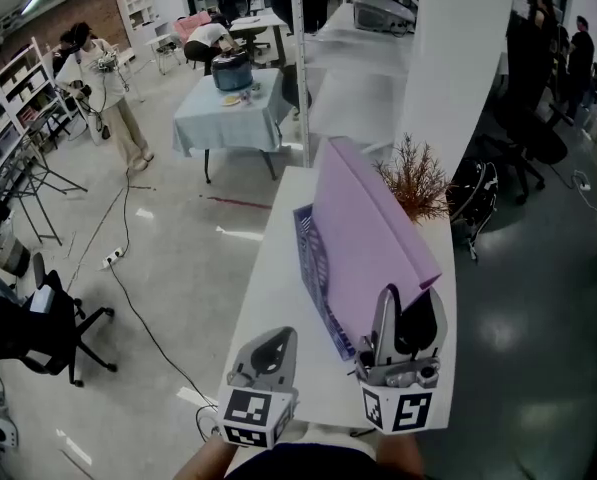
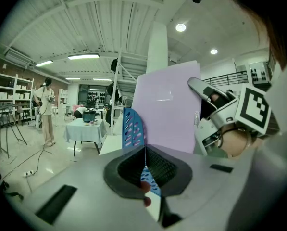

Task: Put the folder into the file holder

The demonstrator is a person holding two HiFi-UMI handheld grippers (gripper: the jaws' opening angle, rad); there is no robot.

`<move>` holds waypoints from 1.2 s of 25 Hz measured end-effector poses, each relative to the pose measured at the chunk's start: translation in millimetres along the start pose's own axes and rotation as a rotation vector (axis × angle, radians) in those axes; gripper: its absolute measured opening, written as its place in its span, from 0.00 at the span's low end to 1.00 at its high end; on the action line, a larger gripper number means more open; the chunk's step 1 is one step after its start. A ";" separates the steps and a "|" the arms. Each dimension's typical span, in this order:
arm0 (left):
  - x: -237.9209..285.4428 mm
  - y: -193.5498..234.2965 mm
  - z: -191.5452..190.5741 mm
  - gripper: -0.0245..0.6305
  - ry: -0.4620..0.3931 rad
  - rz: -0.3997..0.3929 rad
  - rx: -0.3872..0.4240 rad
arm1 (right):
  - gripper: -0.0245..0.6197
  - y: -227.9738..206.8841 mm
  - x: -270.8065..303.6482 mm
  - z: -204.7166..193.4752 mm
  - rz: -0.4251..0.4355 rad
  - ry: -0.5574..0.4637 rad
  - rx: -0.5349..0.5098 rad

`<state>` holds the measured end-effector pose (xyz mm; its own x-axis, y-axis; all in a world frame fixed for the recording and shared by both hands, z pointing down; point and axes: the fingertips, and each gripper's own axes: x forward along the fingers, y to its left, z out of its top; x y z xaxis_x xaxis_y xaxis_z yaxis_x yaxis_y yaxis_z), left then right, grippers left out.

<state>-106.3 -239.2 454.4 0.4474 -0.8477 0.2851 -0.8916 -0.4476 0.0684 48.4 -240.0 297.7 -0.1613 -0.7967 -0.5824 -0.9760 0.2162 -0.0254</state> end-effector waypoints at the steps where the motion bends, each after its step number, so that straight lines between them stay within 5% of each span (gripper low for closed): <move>1: 0.3 0.0 -0.3 0.05 0.000 0.000 0.000 | 0.29 -0.3 -0.5 -1.0 0.000 -0.002 0.001; 30: -1.0 -10.9 6.4 0.05 -0.007 -0.005 -0.049 | 0.30 4.4 -14.4 -31.5 0.034 0.083 0.007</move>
<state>-96.6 -235.2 447.3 0.4525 -0.8473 0.2780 -0.8915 -0.4379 0.1165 41.9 -245.3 331.6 -0.2059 -0.8331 -0.5134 -0.9689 0.2472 -0.0126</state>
